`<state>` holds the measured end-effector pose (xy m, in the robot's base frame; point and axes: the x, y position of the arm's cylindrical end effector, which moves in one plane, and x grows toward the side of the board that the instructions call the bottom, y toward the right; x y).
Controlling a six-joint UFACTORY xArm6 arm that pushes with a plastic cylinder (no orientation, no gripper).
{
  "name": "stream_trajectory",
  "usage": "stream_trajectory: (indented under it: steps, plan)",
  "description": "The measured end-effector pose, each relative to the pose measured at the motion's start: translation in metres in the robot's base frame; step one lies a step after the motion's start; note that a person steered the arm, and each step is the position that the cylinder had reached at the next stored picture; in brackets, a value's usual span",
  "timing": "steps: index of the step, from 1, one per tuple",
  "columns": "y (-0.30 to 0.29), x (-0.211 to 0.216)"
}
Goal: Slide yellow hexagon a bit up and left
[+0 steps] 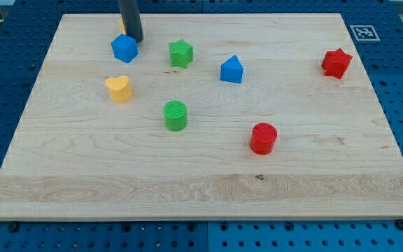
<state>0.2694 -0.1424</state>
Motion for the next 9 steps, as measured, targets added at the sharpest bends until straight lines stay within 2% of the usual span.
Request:
stream_trajectory:
  steps: [1, 2, 3, 4, 5, 9]
  plan:
    - [0.018, 0.018]
    - [0.049, 0.019]
    - [0.049, 0.019]
    - [0.044, -0.013]
    - [0.030, -0.019]
    - [-0.033, -0.016]
